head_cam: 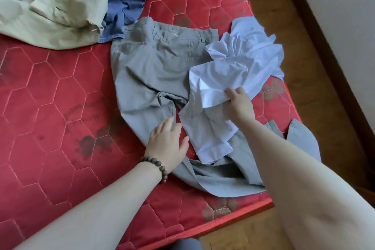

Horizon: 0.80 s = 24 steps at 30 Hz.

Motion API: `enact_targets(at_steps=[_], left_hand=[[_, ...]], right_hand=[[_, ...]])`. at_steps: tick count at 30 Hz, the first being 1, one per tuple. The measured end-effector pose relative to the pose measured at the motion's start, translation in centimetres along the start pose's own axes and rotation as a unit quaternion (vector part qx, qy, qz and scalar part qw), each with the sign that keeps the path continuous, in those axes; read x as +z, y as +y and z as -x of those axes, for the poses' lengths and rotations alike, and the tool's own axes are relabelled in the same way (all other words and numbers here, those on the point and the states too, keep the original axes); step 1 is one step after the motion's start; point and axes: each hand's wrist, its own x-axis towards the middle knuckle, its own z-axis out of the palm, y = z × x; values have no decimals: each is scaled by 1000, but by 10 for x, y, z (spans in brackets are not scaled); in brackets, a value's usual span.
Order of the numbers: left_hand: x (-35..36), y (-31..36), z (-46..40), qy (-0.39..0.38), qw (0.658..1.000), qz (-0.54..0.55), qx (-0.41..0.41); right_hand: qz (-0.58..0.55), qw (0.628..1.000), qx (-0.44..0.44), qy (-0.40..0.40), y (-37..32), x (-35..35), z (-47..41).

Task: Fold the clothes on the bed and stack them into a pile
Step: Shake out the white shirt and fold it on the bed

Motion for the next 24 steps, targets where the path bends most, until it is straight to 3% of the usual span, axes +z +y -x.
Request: enact_targets(at_steps=[5, 11, 16, 21, 24], left_hand=[[-26, -1, -6, 45, 998, 43, 28], [-75, -15, -1, 87, 987, 102, 87], [-137, -48, 25, 162, 959, 199, 122], [-217, -87, 69, 214, 954, 184, 97], [-272, -106, 100, 247, 947, 187, 83]], right_hand=[[-72, 995, -72, 25, -44, -14, 27], [-175, 971, -161, -9, -139, -33, 94], [-247, 936, -248, -42, -220, -68, 150], [-260, 909, -323, 36, -275, -101, 192], [-208, 925, -318, 16, -293, -119, 204]])
